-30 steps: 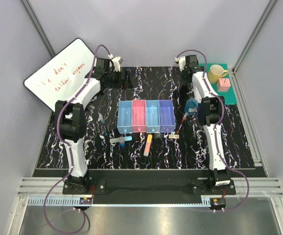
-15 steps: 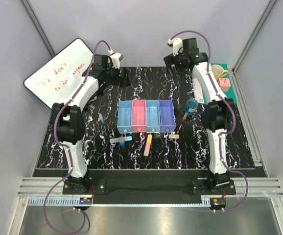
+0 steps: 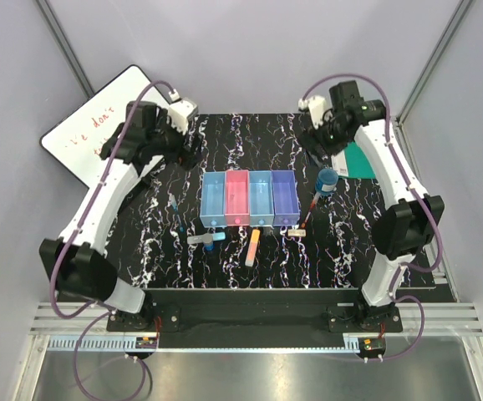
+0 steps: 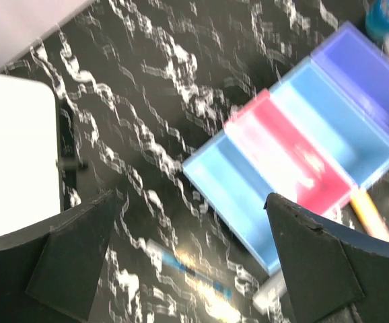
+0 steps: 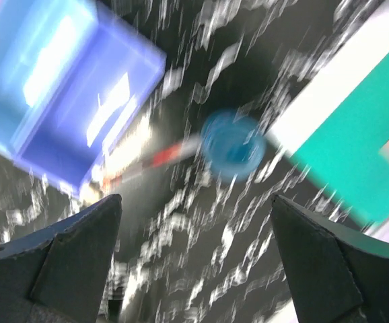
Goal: Sort the stationery into containers
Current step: Pick up the stationery from the center of the board.
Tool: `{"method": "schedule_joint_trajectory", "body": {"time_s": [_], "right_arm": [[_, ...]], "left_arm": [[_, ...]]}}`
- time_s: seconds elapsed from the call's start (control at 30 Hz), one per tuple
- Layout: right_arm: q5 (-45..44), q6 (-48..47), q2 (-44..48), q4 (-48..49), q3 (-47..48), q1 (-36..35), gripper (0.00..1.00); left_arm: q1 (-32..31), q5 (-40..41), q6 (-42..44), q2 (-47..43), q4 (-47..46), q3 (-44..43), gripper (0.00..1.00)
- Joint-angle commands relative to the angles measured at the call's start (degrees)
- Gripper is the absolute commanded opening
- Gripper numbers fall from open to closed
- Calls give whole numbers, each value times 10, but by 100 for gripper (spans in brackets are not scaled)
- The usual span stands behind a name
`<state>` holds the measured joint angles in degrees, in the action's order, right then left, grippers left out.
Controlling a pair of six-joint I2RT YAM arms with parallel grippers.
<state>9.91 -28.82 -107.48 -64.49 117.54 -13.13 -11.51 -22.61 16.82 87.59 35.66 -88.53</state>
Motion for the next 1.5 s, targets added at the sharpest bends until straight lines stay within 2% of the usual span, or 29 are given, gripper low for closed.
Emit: {"method": "schedule_joint_trajectory", "body": {"time_s": [0.0, 0.23, 0.43, 0.9, 1.13, 1.47], "right_arm": [[-43, -36, 52, -24, -110, 4, 100], [-26, -17, 32, 3, -144, 35, 100], [-1, -25, -12, 40, -150, 57, 100], [33, 21, -157, 102, -69, 91, 100], [29, 26, -178, 117, -81, 91, 100], [17, 28, -157, 116, -121, 91, 100]], "left_arm": [[-1, 29, 53, -73, 36, 63, 99], [-1, 13, 52, -156, 45, 140, 99], [-7, 5, 95, -196, 64, 156, 99], [-33, 34, 124, -149, 120, 79, 99], [-35, 36, 119, -127, 120, 59, 99], [-38, 37, 125, -119, 120, 51, 99]]}}
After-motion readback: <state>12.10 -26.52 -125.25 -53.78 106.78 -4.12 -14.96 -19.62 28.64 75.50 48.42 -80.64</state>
